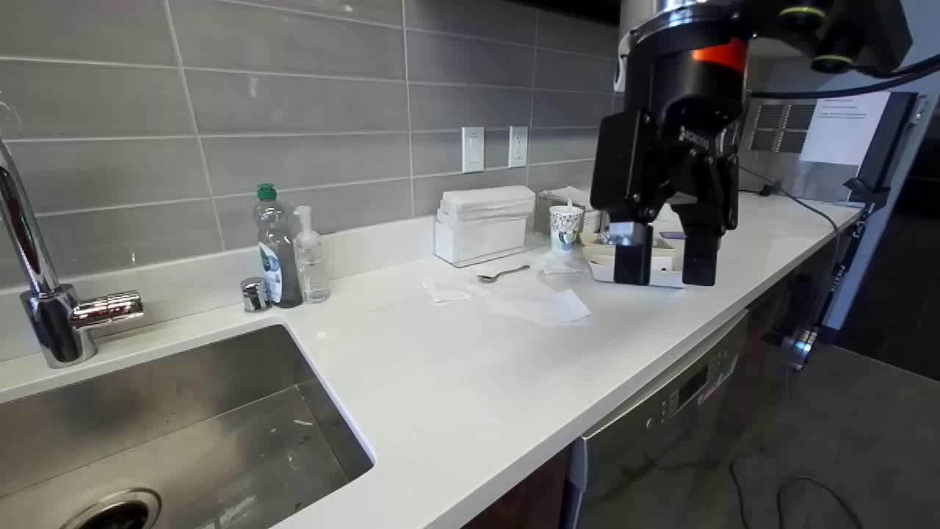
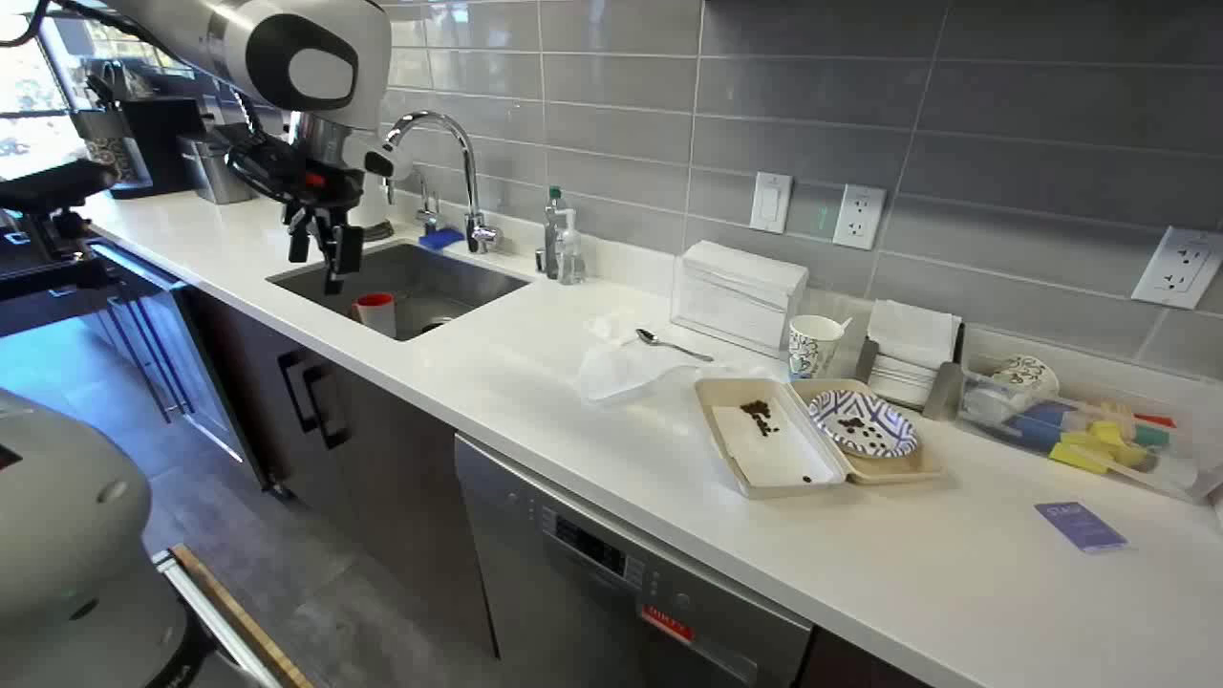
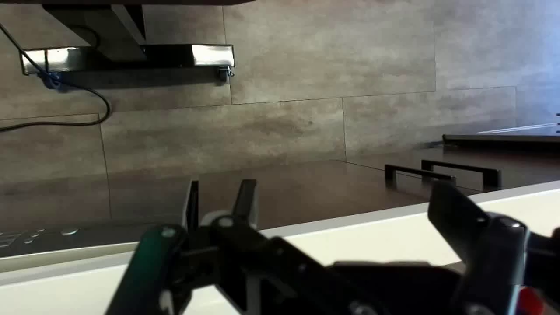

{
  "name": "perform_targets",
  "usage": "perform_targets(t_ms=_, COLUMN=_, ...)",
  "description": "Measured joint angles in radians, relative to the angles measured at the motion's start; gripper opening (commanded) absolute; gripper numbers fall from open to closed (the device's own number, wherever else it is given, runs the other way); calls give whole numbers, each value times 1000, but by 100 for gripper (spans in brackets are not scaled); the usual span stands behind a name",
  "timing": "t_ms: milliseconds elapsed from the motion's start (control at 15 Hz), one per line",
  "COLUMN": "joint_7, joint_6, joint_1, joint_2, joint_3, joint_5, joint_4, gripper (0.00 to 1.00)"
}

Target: Slide the napkin to the left

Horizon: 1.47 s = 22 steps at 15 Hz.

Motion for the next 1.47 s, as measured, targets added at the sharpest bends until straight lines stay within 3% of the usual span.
perform_targets(t_ms=800, joint_7=1, joint_6=0, joint_1=-4, joint_2=0, joint_3=1, joint_5=-2, joint_4=0, gripper=100)
perform_targets(t_ms=1067, joint_7=28, joint_6=33, joint_1=-66, joint_2=5, joint_3=-7, joint_5=-56, joint_4=0, gripper=100)
perform_targets(t_ms=1467, joint_7=29, joint_6=169, joint_1=-169, joint_2=84, joint_3=-34, joint_5=-235, joint_4=0, gripper=100)
